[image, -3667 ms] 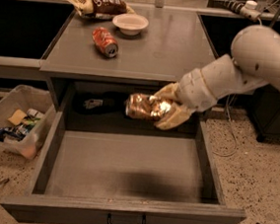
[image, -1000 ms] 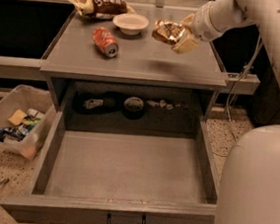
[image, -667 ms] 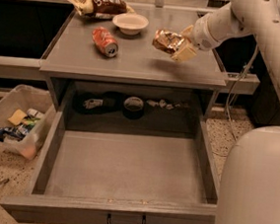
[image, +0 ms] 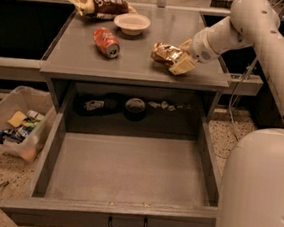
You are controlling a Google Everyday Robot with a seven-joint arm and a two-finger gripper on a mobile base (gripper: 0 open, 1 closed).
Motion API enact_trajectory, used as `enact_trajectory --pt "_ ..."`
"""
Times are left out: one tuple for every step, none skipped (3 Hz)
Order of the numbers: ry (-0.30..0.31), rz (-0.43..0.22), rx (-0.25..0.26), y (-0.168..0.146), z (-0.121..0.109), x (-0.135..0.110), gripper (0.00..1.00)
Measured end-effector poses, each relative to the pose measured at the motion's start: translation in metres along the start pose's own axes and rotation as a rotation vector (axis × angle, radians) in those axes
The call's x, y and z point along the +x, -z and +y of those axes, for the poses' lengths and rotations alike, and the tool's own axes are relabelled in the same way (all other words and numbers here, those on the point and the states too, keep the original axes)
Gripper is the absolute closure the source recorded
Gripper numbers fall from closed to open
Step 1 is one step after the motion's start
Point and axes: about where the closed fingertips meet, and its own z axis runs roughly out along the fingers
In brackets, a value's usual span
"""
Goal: Pick orange can from top drawer and place on counter
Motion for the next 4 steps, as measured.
enact_trajectory --pt "0.0 0.0 0.0 0.0 0.0 0.0 1.0" --pt "0.0 0.0 0.0 -0.0001 0.0 0.0 0.81" --pt "0.0 0.0 0.0 -0.0001 0.0 0.0 0.58" --pt "0.0 0.0 0.0 -0.0002 0.0 0.0 0.35"
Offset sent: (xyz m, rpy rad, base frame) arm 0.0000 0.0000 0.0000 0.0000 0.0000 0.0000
